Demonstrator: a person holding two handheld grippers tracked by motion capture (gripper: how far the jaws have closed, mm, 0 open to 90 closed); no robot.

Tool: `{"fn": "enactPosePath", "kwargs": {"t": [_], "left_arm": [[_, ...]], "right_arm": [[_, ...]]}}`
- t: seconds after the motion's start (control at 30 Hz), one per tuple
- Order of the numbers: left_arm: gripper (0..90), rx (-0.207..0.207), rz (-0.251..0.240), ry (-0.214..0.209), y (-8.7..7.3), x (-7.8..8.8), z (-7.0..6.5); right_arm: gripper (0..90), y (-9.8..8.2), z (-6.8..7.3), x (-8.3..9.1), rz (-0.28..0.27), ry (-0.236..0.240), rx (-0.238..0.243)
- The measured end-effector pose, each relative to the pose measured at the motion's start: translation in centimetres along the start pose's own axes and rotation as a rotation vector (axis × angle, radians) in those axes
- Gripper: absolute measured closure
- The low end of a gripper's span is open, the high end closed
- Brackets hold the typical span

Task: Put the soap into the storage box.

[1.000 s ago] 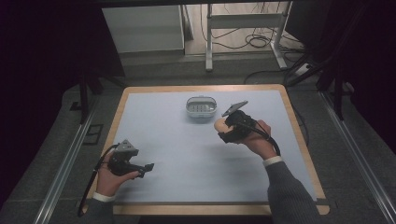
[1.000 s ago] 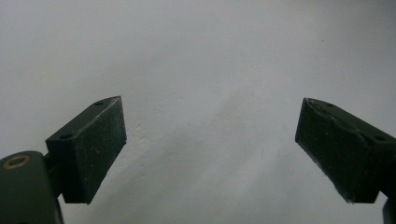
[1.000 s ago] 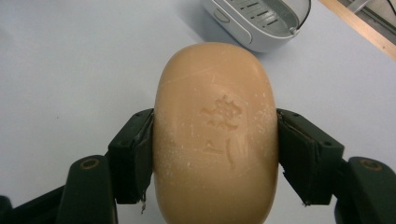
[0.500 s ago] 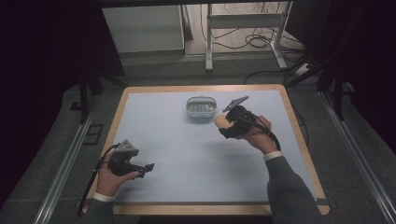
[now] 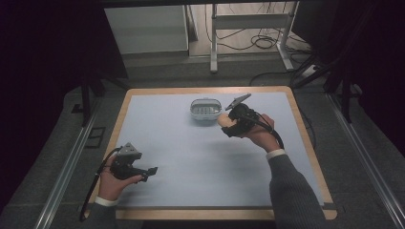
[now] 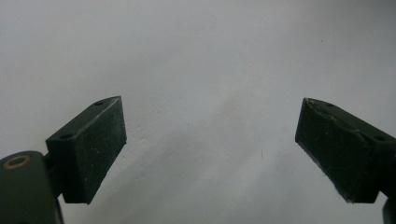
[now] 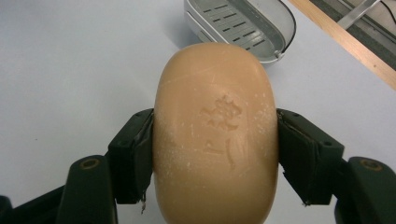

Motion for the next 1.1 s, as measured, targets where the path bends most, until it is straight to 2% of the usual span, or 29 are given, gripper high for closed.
{"fn": "enactPosePath", "kwargs": {"t": [0.63,1.1], "left_arm": [[9.1,0.001,0.0,-0.003,0.0,-0.1,0.0],[9.1,0.004,-0.002,-0.007,0.0,0.0,0.0]], "right_arm": [[33.0,1.2,-1.5,-1.2,0.018,-0.013,0.013],[33.0,1.9,-2.1,-2.2,0.021,-0.017,0.028]]}}
Point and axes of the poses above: each handheld gripper's, and its own axes: x roughly backward along the jaws, y roughly out of its top, z roughly to its left, the point moved 7 cm from there along -x, roughly forward along the jaws, and after that the axes turned 9 degrees about x, right-handed, at the moved point
